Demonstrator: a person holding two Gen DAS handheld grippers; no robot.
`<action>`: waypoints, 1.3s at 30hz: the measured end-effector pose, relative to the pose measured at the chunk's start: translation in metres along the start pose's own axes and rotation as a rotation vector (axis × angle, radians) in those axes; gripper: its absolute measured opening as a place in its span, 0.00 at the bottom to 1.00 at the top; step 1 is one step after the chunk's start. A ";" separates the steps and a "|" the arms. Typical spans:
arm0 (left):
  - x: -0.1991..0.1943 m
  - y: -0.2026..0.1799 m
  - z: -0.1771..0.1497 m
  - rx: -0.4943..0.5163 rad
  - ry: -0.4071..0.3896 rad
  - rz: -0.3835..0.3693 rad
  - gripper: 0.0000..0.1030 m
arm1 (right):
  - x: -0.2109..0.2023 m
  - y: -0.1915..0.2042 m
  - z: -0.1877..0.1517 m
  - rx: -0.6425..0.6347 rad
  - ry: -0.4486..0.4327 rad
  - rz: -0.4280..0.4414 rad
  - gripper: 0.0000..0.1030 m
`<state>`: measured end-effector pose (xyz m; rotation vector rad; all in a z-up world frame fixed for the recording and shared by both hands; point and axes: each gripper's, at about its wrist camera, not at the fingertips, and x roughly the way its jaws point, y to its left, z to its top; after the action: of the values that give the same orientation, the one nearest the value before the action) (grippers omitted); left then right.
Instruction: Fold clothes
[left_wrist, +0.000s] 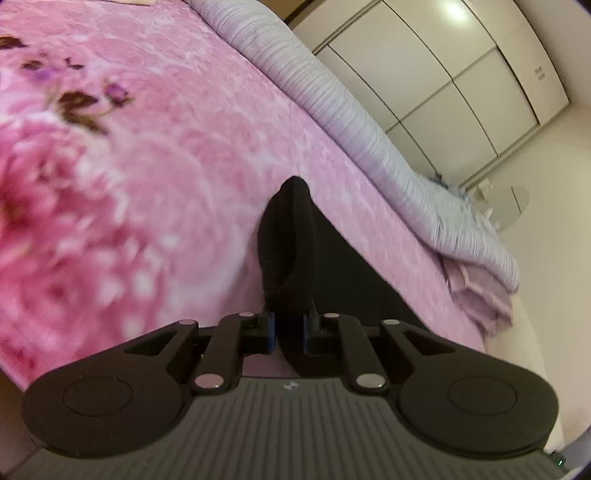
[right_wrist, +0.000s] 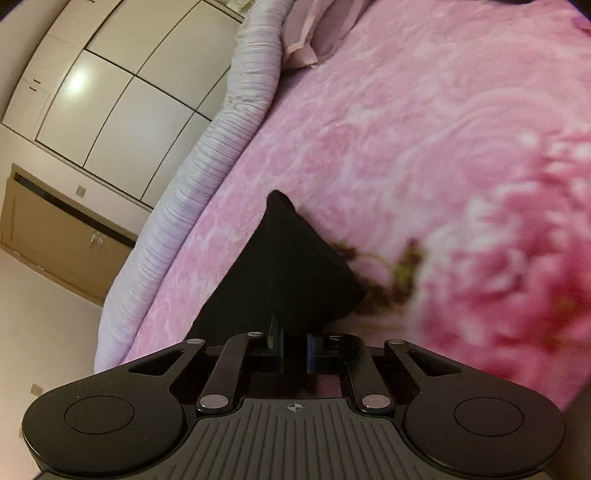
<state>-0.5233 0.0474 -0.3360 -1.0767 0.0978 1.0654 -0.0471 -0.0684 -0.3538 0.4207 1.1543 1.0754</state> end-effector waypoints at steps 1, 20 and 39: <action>-0.003 0.002 -0.005 -0.001 0.008 0.008 0.10 | -0.008 -0.005 -0.004 0.007 0.002 -0.007 0.08; -0.046 -0.083 -0.055 0.478 0.033 0.391 0.30 | -0.087 0.037 -0.065 -0.493 0.007 -0.235 0.29; -0.066 -0.142 -0.111 0.691 0.023 0.376 0.36 | -0.104 0.091 -0.123 -0.863 -0.079 -0.211 0.63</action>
<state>-0.4070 -0.0869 -0.2637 -0.4460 0.6596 1.2229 -0.1992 -0.1432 -0.2800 -0.3275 0.5601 1.2402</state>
